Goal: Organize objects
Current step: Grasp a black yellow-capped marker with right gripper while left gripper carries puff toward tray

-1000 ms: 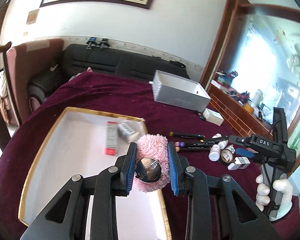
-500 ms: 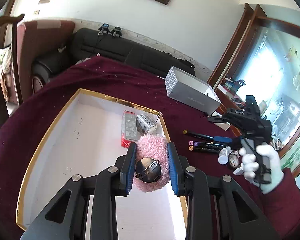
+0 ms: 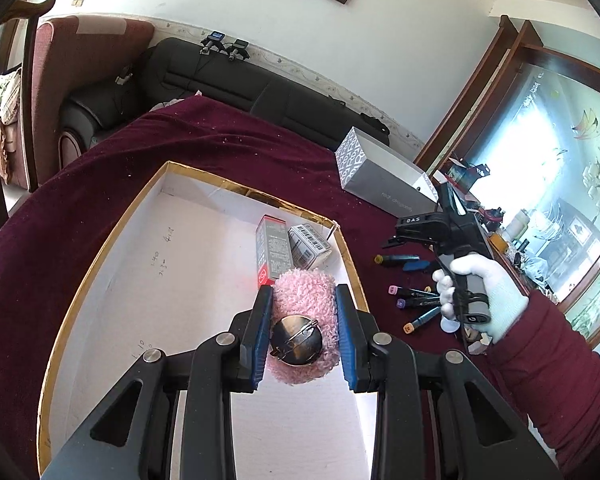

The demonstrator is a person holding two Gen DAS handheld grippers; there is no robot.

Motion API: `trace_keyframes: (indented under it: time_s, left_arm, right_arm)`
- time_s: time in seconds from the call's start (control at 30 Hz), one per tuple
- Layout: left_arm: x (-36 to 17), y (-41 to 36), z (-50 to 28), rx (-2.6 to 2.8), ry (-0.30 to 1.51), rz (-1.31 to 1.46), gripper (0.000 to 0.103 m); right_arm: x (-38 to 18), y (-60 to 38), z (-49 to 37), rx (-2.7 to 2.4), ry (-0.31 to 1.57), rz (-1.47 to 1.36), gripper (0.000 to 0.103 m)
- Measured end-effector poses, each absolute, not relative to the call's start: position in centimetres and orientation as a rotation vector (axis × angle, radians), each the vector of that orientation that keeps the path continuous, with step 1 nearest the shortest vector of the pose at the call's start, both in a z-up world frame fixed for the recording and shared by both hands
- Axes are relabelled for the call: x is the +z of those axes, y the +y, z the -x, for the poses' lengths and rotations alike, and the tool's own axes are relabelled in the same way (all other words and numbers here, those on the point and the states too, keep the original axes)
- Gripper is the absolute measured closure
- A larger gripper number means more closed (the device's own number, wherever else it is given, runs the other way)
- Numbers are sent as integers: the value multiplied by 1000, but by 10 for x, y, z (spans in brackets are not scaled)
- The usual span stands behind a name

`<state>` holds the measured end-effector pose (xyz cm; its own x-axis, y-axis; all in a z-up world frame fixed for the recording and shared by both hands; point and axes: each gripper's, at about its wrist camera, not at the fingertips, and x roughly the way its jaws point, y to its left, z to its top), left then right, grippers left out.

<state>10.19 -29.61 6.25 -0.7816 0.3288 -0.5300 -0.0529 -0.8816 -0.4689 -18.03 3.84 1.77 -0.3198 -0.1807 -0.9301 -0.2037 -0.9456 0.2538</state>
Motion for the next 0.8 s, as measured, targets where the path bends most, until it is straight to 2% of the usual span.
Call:
trace_keyframes:
  time_s: [0.2, 0.3, 0.33, 0.37, 0.4, 0.57, 0.8]
  left_arm:
    - [60, -298, -101, 2703, -642, 924, 77]
    - [59, -299, -102, 2702, -657, 933, 77]
    - [58, -300, -102, 2704, -663, 934, 77]
    - [58, -301, -102, 2707, -669, 934, 77]
    - [59, -302, -103, 2710, -675, 931, 77]
    - [60, -301, -105, 2727, -677, 933, 77]
    - [66, -298, -112, 2755, -650, 943, 77]
  right_arm:
    - [16, 23, 188, 2546, 226, 1699, 59]
    - [15, 20, 186, 2555, 171, 1655, 64]
    - [16, 20, 185, 2561, 165, 1647, 72]
    - [17, 20, 182, 2585, 164, 1646, 86]
    - [17, 18, 181, 2614, 174, 1663, 90]
    - [19, 8, 168, 2699, 97, 1702, 91]
    - [26, 9, 154, 2767, 332, 1739, 91]
